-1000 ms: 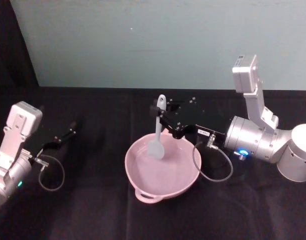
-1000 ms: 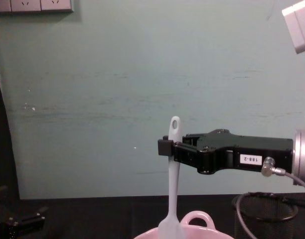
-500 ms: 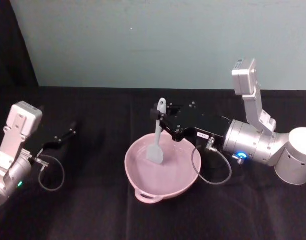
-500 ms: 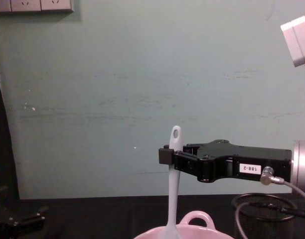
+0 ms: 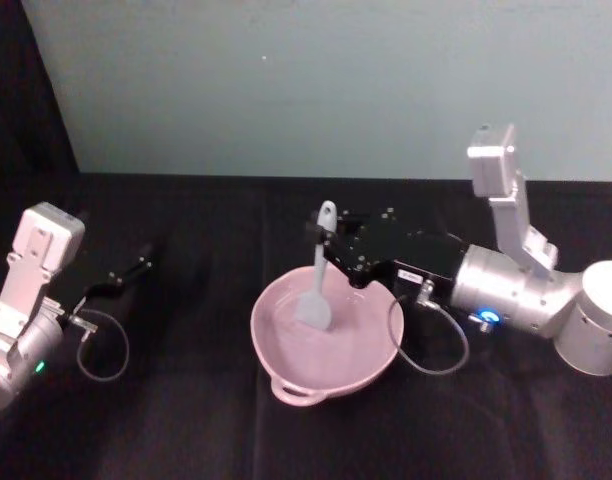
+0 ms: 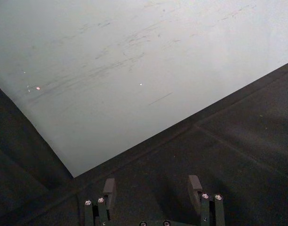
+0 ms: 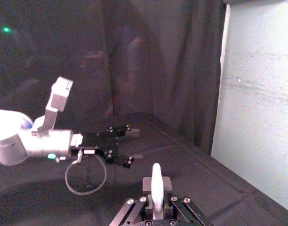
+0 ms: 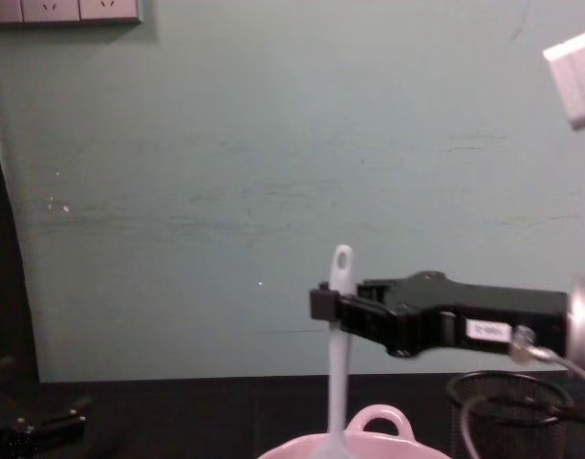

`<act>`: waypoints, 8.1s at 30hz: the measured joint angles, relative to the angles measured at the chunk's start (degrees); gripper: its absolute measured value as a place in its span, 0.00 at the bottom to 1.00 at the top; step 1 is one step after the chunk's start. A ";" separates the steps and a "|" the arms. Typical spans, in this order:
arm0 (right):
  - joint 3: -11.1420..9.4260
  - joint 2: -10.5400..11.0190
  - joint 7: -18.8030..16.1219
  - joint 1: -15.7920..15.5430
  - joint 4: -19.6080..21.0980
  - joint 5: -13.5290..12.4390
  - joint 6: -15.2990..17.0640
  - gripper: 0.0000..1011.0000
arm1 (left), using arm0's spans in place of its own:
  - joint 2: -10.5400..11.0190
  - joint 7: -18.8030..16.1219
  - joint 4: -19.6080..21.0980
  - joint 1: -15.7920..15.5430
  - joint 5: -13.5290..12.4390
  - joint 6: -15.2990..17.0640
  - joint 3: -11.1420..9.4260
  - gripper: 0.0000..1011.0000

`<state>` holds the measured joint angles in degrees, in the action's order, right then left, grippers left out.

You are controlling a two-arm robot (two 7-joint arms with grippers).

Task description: Use the one hand to pick up the spoon and stir the clear water in the bowl.

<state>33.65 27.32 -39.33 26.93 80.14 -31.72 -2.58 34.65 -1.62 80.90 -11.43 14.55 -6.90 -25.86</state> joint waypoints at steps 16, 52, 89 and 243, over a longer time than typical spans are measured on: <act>-0.20 1.95 -1.22 -4.58 4.75 2.98 -3.34 0.12 | 0.00 0.00 0.00 0.00 -0.01 0.00 0.00 0.99; -3.73 -3.66 1.86 0.61 -5.94 7.72 -7.65 0.12 | 0.00 0.00 0.00 0.00 0.00 0.00 0.00 0.99; -0.56 -6.44 -0.72 -2.79 -2.01 7.06 -8.76 0.12 | 0.00 0.00 0.00 0.00 0.00 -0.01 0.00 0.99; -9.93 -5.92 4.17 -11.43 0.04 6.82 -12.75 0.12 | 0.00 0.00 0.00 0.00 0.00 0.00 0.00 0.99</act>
<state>23.72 21.40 -35.16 15.50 80.19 -24.90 -15.33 34.65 -1.62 80.90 -11.43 14.55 -6.91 -25.86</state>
